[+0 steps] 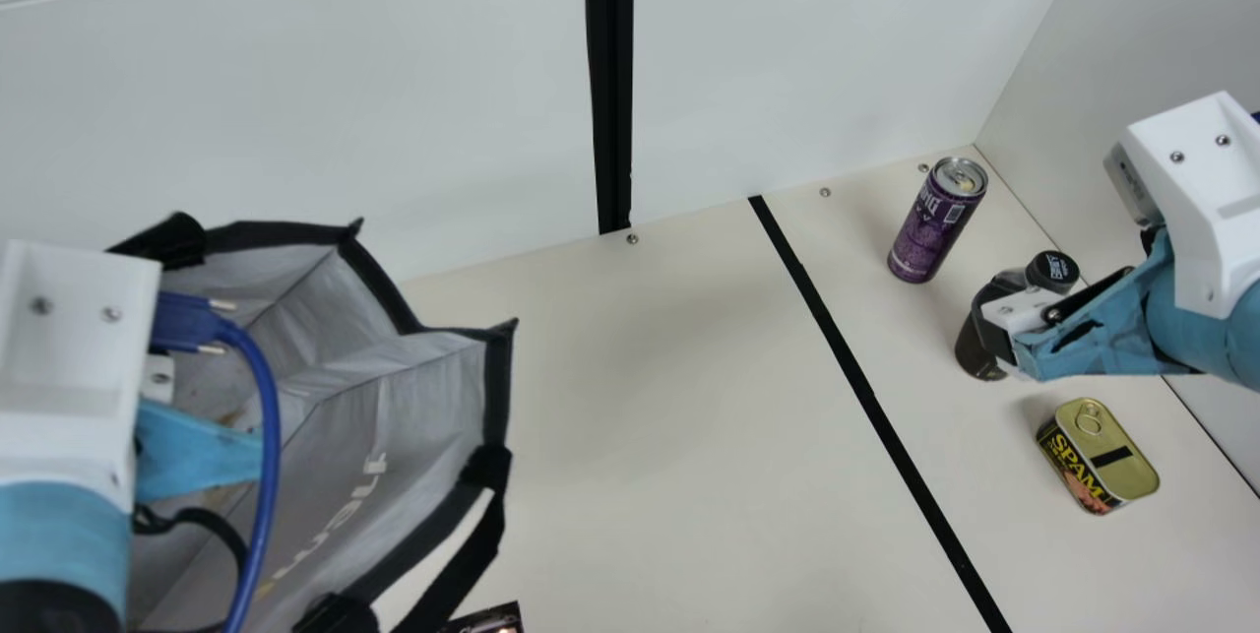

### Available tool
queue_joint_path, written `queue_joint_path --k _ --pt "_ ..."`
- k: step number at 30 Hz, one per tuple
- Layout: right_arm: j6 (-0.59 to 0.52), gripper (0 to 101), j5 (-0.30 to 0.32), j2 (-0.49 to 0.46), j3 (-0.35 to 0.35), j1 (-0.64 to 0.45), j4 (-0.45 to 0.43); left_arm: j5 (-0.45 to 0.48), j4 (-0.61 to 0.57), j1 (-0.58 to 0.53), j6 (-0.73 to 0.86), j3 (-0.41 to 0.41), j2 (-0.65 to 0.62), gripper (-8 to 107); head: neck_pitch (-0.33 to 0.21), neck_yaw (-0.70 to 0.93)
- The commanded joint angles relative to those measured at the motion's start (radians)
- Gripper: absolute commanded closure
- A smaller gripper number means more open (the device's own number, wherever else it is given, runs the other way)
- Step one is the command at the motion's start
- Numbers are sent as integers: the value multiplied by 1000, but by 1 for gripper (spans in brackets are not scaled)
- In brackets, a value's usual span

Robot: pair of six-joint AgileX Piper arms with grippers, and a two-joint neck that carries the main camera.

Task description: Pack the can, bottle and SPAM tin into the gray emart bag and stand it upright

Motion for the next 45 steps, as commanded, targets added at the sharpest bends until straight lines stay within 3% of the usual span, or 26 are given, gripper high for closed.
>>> queue_joint_path --k 1,23,45 --pt "0 6 0 0 0 0 0 1 -1 -10 -23 30 -2 107 -24 -2" --pt "0 6 0 0 0 0 0 1 -166 -160 -204 127 52 107 -24 -2" --pt "0 6 0 0 0 0 0 1 -531 -203 -282 -3 104 107 -24 -2"
